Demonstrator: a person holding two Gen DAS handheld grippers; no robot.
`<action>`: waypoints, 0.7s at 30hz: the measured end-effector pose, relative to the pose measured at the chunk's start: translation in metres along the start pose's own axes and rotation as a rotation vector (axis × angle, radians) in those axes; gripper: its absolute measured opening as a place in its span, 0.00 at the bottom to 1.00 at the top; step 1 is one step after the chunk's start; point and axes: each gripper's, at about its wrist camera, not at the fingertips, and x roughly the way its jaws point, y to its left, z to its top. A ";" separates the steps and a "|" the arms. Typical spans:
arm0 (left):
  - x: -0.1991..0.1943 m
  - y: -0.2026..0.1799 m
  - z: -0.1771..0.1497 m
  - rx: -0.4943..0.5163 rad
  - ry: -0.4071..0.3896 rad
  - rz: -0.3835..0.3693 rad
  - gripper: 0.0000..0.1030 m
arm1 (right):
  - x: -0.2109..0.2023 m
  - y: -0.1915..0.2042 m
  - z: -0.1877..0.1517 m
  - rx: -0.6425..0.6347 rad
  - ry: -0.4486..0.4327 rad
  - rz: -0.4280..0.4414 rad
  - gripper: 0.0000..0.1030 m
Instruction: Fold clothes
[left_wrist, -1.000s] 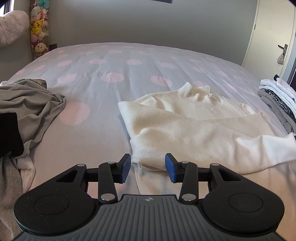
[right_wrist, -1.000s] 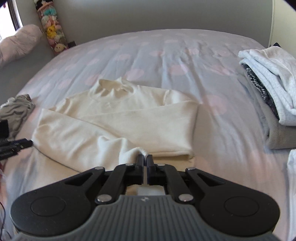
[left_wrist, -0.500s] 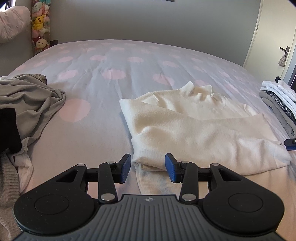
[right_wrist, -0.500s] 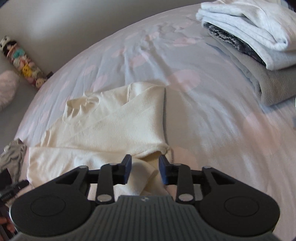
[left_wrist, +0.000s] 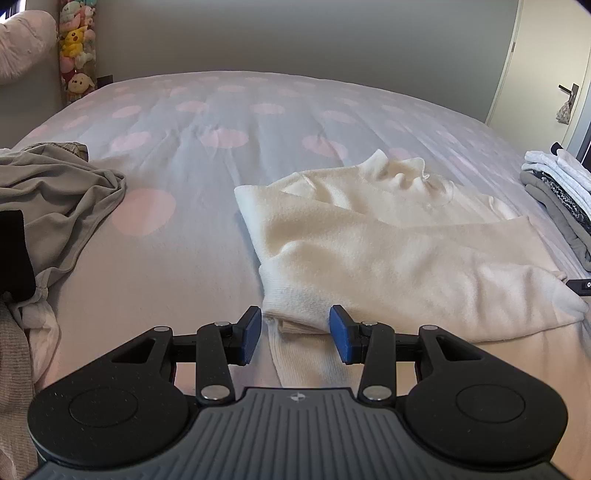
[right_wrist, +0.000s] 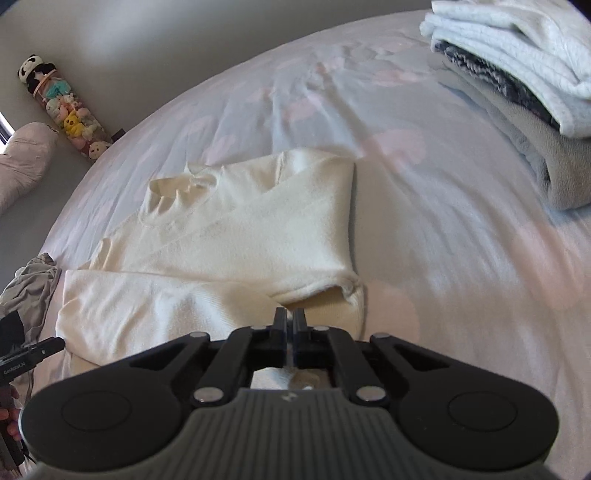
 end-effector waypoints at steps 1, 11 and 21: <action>-0.001 0.001 0.000 0.000 -0.002 0.001 0.37 | -0.008 0.004 0.005 -0.020 -0.018 0.003 0.03; -0.003 0.005 0.000 -0.010 -0.010 -0.001 0.37 | -0.032 0.049 0.069 -0.217 -0.115 -0.060 0.03; 0.002 0.006 0.000 -0.025 -0.003 -0.017 0.37 | 0.017 0.033 0.090 -0.207 -0.105 -0.144 0.03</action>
